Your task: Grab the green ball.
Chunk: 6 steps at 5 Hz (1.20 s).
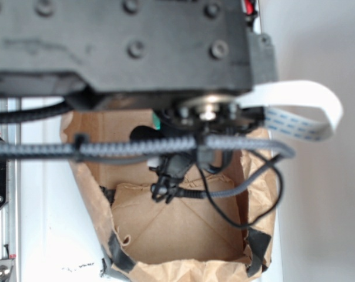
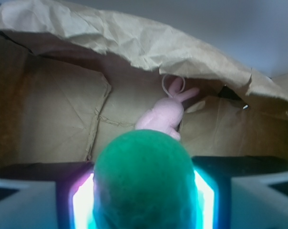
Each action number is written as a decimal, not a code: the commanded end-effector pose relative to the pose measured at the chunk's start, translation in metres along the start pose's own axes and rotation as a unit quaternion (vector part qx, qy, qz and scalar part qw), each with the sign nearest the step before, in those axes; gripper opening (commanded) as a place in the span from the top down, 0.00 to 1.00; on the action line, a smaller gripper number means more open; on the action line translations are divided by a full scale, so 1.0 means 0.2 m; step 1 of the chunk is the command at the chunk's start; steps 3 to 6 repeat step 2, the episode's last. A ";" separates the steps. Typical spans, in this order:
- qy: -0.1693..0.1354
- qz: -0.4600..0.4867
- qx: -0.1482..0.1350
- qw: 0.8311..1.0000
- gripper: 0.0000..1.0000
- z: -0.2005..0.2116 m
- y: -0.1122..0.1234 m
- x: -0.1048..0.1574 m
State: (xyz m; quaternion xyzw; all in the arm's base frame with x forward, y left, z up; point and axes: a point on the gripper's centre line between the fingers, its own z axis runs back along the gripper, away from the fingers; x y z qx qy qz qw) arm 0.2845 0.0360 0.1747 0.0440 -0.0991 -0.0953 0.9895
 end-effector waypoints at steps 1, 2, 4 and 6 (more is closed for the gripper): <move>-0.035 0.016 -0.122 0.992 1.00 0.22 -0.17 -0.01; -0.033 0.012 -0.108 0.994 1.00 0.18 -0.19 0.00; -0.033 0.012 -0.108 0.994 1.00 0.18 -0.19 0.00; -0.033 0.012 -0.108 0.994 1.00 0.18 -0.19 0.00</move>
